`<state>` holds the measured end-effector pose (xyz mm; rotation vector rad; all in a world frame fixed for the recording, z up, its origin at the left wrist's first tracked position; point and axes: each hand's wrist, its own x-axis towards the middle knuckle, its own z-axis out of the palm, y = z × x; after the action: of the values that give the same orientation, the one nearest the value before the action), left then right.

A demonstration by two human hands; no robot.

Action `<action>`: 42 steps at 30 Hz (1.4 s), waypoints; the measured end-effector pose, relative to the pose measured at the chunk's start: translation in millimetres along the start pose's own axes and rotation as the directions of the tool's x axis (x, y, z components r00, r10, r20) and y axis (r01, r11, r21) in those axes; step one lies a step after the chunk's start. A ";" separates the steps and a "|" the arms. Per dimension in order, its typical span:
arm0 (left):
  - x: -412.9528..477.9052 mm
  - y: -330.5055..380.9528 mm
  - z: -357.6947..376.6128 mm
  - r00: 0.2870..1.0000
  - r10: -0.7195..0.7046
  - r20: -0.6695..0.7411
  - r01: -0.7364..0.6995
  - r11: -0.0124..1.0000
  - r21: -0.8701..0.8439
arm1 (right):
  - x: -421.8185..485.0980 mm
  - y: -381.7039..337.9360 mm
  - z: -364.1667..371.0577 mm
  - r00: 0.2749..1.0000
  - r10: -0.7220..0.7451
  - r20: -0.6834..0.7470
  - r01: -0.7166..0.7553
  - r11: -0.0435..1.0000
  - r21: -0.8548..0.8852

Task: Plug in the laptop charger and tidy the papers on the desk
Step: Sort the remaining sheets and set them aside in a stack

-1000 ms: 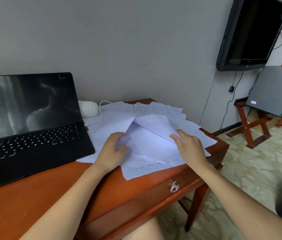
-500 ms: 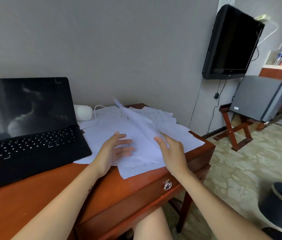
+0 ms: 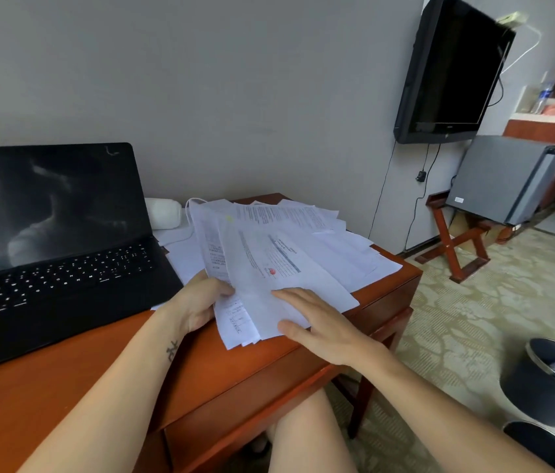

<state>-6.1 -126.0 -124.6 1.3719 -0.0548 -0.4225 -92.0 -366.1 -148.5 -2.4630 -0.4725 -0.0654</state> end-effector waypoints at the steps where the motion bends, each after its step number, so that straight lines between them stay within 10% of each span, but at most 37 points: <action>1: 0.3 0.1 -0.2 1.000 0.021 -0.015 -0.021 1.000 0.015 | -1.2 0.0 0.6 0.999 0.025 -0.032 -0.023 0.998 0.052; 9: -3.9 3.8 2.2 0.984 0.156 -0.080 -0.153 0.987 0.044 | 28.1 20.2 -22.4 0.884 0.241 -0.400 -0.236 0.970 0.063; 13: -3.3 0.9 0.7 0.986 0.158 -0.049 -0.157 0.987 0.032 | 51.5 34.6 -35.8 0.832 0.467 -0.301 -0.367 0.869 0.333; 18: -8.7 2.3 10.4 0.963 0.244 -0.113 -0.245 0.969 0.007 | 64.0 25.9 -35.5 0.833 0.433 -0.345 -0.181 0.802 0.569; 31: 1.1 73.8 29.2 0.664 0.679 -0.314 -0.616 0.734 0.284 | 90.6 -32.4 -69.7 0.709 0.241 -0.662 0.242 0.799 0.550; 42: 19.8 47.7 31.1 0.679 0.614 -0.403 -0.568 0.787 0.242 | 94.4 -20.0 -41.0 0.806 0.272 -0.526 0.130 0.785 0.605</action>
<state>15.9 -155.0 -76.6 1.4309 -0.1247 0.4772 -8.0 -345.3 -89.2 -1.6694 -0.0790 -0.5480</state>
